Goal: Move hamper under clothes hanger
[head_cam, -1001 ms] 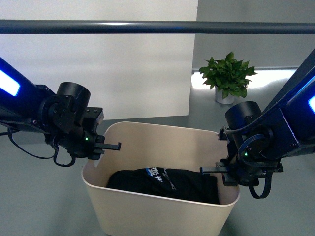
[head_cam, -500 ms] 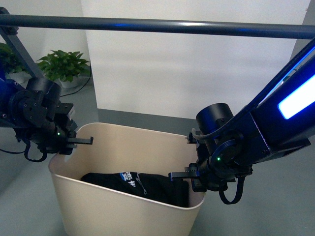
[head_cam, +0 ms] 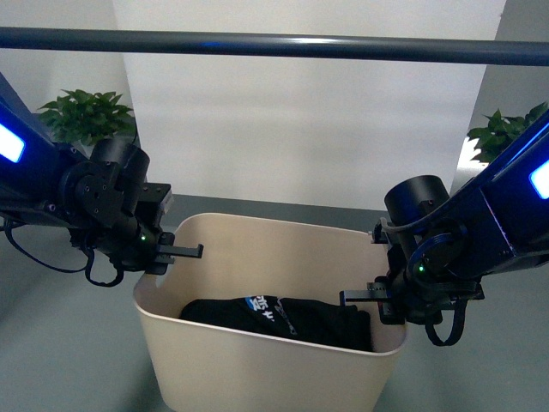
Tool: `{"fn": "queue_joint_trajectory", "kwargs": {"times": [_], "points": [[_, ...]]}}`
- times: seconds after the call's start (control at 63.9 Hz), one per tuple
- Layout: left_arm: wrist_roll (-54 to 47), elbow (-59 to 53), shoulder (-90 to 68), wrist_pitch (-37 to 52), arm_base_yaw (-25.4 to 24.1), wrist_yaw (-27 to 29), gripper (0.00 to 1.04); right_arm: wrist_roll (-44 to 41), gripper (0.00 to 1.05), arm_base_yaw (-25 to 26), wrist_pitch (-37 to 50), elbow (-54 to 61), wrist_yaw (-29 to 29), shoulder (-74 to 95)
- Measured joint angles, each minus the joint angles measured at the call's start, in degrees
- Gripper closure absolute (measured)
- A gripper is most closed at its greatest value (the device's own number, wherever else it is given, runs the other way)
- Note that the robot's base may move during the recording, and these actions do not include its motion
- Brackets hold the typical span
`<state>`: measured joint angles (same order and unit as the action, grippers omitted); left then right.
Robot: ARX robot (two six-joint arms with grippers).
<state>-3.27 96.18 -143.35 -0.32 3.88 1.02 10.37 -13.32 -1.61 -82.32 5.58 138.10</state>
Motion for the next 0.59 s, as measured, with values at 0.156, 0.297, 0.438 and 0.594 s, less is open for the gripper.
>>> {"fn": "queue_joint_trajectory", "kwargs": {"times": [0.156,0.297,0.438,0.594], "points": [[-0.02,0.0,0.0,0.0,-0.96,0.28,1.01,0.02,1.02,-0.98,0.0,0.0,-0.79,0.0],[-0.02,0.0,0.0,0.0,-1.18,0.33,1.01,0.02,1.02,-1.33,0.0,0.0,-0.81,0.0],[0.0,0.0,0.0,0.0,-1.05,0.13,1.01,0.02,1.02,-1.09,0.0,0.0,-0.7,0.0],[-0.02,0.04,0.22,0.04,-0.9,0.04,0.8,-1.64,0.81,-1.05,0.0,0.0,-0.7,0.0]]}}
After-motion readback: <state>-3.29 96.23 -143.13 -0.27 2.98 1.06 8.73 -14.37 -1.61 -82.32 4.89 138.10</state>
